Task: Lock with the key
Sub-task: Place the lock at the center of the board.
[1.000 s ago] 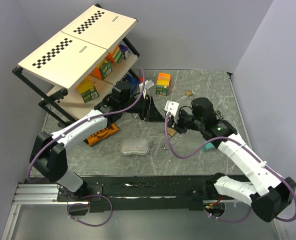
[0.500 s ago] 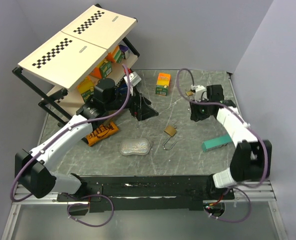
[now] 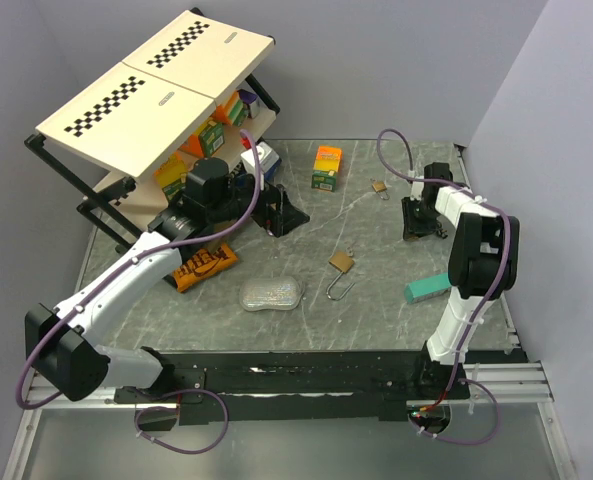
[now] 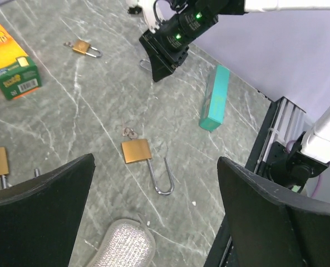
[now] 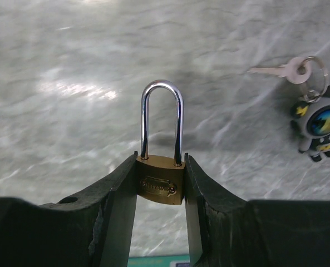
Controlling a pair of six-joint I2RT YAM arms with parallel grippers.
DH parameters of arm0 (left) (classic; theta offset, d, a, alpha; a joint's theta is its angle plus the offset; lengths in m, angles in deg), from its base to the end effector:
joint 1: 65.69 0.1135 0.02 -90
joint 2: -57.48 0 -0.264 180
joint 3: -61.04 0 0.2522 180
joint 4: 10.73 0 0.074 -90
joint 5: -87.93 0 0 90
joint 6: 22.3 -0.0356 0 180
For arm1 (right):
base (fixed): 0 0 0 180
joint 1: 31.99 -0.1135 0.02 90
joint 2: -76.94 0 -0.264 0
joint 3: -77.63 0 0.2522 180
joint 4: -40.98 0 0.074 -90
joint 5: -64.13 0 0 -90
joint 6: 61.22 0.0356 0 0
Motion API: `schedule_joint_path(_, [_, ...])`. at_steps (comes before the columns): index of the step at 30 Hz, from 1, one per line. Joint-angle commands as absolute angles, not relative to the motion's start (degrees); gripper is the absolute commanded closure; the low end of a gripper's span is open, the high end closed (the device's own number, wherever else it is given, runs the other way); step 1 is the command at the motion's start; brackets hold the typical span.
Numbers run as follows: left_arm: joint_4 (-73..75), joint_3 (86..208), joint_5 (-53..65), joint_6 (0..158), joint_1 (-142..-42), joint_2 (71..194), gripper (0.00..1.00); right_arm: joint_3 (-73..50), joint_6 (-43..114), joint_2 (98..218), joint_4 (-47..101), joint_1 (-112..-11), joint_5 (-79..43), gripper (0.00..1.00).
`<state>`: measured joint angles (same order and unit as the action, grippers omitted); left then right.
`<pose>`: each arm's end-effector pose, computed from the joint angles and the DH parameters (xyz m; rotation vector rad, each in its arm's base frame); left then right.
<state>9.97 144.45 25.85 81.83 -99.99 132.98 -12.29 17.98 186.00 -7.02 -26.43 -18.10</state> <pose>0.2438 -0.1865 0.3805 0.6871 1.7613 -1.0277 0.3856 -0.0327 0.1796 -0.1620 2.7215 0.1048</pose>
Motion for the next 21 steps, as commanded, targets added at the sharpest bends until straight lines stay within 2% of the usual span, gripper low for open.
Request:
schedule_joint_path(1, [9.36, 144.32, 24.29, 79.83, -99.79, 130.60, 0.04, -17.42, 19.82, 188.47, -7.14, -25.31, -20.15, 0.86])
schedule_joint_path(7, [9.62, 144.58, 25.09, 80.53, -99.61, 131.66, 0.04, -21.20, 20.70, 192.16, -8.02, -25.22, -19.89, 0.82])
schedule_joint_path(10, [9.71, 144.93, 24.82, 80.01, -99.52, 132.09, 0.04, -22.52, 21.84, 193.83, -9.51, -25.14, -20.15, 0.74])
schedule_joint_path(14, [9.19, 145.29, 24.56, 79.66, -99.08, 132.27, 0.04, -22.44, 24.12, 194.36, -10.40, -24.78, -20.59, 0.70])
schedule_joint_path(20, [9.10, 145.99, 25.26, 80.18, -98.82, 133.24, 0.04, -22.43, 24.13, 194.63, -10.92, -24.78, -21.47, 0.55])
schedule_joint_path(21, [9.10, 146.08, 25.26, 80.36, -98.82, 133.24, 0.04, -22.52, 24.04, 194.54, -11.10, -24.70, -21.21, 0.47])
